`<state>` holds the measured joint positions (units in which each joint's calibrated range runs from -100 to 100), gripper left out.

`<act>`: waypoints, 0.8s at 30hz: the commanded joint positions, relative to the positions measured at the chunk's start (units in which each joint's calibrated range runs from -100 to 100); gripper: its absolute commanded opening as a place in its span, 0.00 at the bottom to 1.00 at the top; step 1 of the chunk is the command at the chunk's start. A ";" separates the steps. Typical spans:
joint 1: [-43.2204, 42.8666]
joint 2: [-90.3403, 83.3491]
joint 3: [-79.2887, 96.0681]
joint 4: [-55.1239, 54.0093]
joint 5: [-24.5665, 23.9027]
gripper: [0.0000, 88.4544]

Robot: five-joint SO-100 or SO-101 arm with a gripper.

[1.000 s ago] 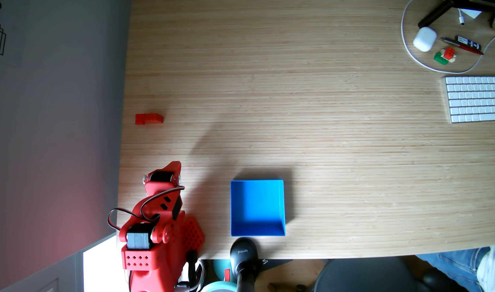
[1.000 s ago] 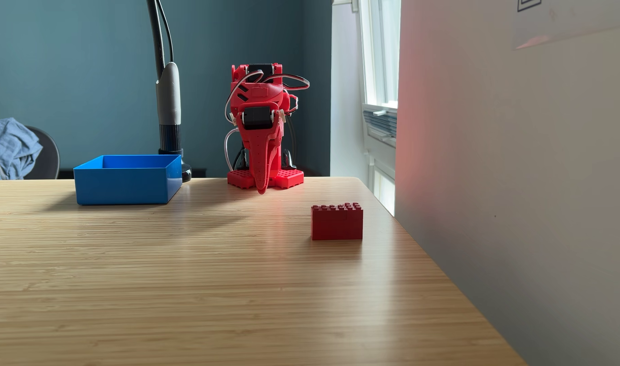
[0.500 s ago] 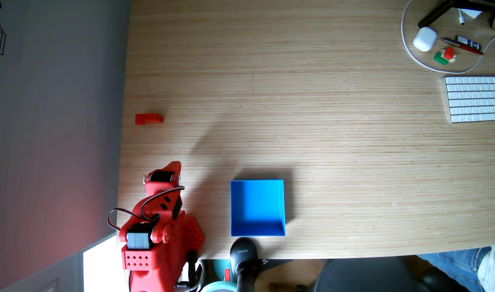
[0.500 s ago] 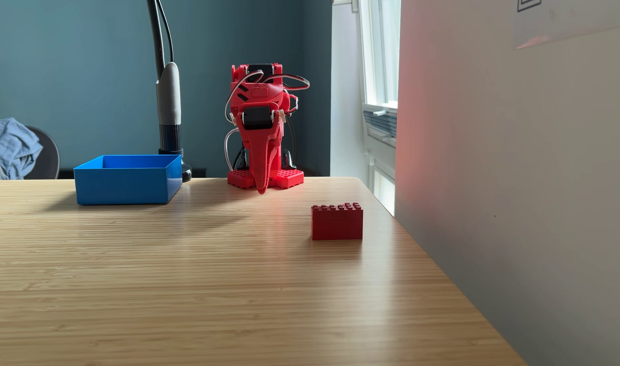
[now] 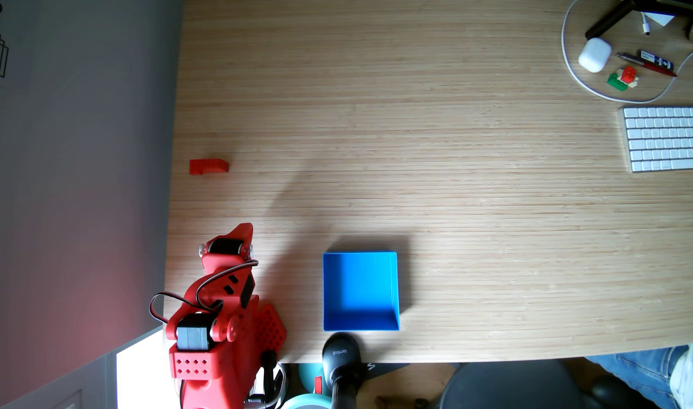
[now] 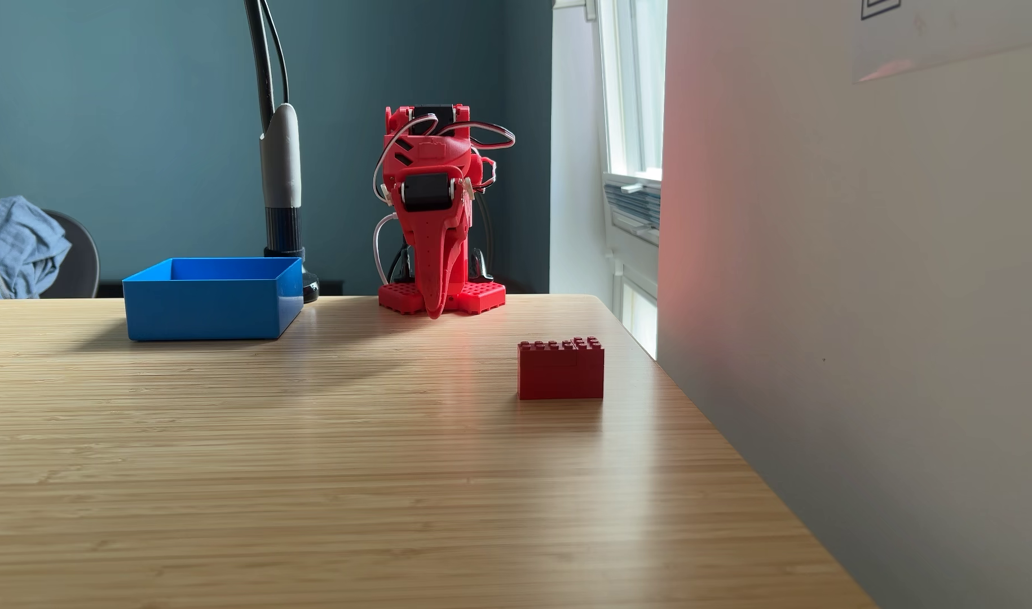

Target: Put the red lego brick in blue bin

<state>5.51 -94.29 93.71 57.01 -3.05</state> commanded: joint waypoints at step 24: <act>-8.14 73.58 -69.76 7.42 -3.22 0.38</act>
<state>-1.05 -29.02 38.08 61.75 -5.59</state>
